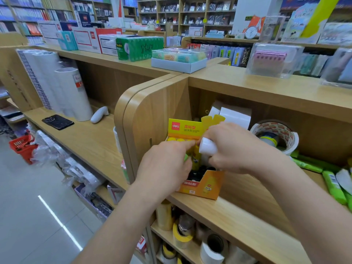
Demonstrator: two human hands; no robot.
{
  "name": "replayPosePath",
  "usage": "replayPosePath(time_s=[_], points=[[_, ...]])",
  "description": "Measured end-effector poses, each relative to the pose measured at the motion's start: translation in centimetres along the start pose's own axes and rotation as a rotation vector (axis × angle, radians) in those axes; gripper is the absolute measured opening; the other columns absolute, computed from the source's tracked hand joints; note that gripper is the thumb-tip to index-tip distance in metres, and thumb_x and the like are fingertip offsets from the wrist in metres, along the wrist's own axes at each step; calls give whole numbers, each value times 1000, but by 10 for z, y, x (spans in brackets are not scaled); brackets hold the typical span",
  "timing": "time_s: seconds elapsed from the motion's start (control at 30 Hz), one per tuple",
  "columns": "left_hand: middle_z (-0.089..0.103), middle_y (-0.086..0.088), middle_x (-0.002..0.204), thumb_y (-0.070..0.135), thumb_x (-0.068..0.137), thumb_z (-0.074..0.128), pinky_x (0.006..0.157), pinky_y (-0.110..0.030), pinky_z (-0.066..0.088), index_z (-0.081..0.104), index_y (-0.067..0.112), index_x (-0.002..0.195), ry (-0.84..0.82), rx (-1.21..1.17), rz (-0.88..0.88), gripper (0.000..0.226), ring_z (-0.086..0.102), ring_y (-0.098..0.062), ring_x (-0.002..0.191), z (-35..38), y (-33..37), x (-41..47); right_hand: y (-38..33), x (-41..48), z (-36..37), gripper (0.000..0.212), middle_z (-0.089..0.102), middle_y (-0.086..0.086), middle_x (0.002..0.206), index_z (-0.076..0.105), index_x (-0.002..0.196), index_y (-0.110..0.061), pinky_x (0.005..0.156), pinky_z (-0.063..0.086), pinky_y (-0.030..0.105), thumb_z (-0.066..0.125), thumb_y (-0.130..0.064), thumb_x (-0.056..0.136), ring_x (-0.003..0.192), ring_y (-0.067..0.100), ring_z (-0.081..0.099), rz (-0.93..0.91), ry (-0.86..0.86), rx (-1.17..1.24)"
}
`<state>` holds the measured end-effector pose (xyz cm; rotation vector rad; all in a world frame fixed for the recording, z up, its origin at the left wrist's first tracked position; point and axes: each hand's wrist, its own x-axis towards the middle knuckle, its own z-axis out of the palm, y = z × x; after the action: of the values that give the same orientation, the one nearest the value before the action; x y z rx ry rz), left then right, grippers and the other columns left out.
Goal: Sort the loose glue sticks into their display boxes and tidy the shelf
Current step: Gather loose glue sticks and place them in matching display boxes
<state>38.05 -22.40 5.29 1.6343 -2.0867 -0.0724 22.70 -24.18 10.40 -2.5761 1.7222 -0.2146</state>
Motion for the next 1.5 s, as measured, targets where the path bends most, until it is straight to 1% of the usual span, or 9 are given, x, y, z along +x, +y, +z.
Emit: replayPosePath(time_s=[0.13, 0.27, 0.37, 0.47, 0.57, 0.77, 0.93, 1.37, 1.5], points=[[63, 12, 104, 37, 94, 53, 69, -24, 48, 51, 48, 130, -40, -96, -32, 38, 59, -11, 88, -1, -3, 3, -1, -2, -5, 10, 58, 1, 80, 58, 80, -15, 66, 51, 38, 64, -15, 72, 80, 22, 55, 24, -43, 41], [65, 1, 77, 28, 96, 56, 54, -26, 50, 68, 27, 106, 77, -955, -155, 16, 60, -13, 56, -9, -6, -6, 8, -24, 2, 30, 64, -3, 101, 64, 108, -26, 78, 50, 36, 64, -19, 79, 93, 18, 59, 13, 173, 212], [60, -6, 76, 22, 98, 49, 52, -29, 51, 66, 14, 108, 111, -1627, -333, 21, 58, -16, 58, -17, 8, -17, -3, -57, 4, 20, 68, -3, 79, 62, 97, -34, 61, 47, 28, 67, -21, 82, 67, 14, 60, 49, 570, 595], [57, -7, 71, 18, 99, 47, 49, -27, 51, 63, 9, 105, 184, -1884, -416, 19, 56, -15, 55, -16, 25, -22, -23, -84, 14, 26, 67, -11, 77, 63, 89, -35, 62, 45, 17, 77, -49, 71, 75, 7, 61, 76, 466, 791], [57, -7, 70, 19, 99, 46, 52, -27, 53, 62, 8, 106, 284, -1903, -428, 20, 59, -16, 56, -14, 36, -25, -35, -90, 25, 37, 69, -18, 81, 68, 88, -35, 62, 45, 12, 74, -56, 57, 75, 1, 62, 82, 316, 944], [72, -9, 97, 32, 95, 46, 71, -37, 59, 62, 12, 113, 196, -1734, -282, 31, 72, -25, 89, -12, 38, -37, -32, -89, 36, 20, 69, 1, 68, 73, 84, -24, 53, 45, 25, 79, -27, 65, 57, 10, 58, 170, 485, 1318], [65, -1, 65, 45, 84, 52, 42, -20, 40, 70, 24, 102, 102, -1230, -177, 32, 56, -11, 51, -10, 26, -49, -25, -90, 32, 26, 71, 9, 74, 72, 90, -16, 48, 46, 22, 74, -25, 66, 65, 22, 64, 278, 627, 1464], [73, -7, 85, 22, 81, 72, 40, -19, 31, 71, 23, 112, -137, -1339, -86, 31, 44, -11, 57, -13, 14, -62, -28, -87, 28, 25, 72, 8, 81, 69, 95, -12, 46, 45, 21, 70, -19, 71, 72, 17, 66, 288, 634, 1617], [62, -4, 71, 24, 85, 69, 40, -18, 27, 67, 18, 116, -202, -1340, -100, 32, 39, -10, 53, -13, 18, -61, -31, -86, 29, 23, 74, 4, 87, 69, 99, -14, 51, 46, 26, 72, -18, 76, 72, 16, 66, 252, 590, 1474]])
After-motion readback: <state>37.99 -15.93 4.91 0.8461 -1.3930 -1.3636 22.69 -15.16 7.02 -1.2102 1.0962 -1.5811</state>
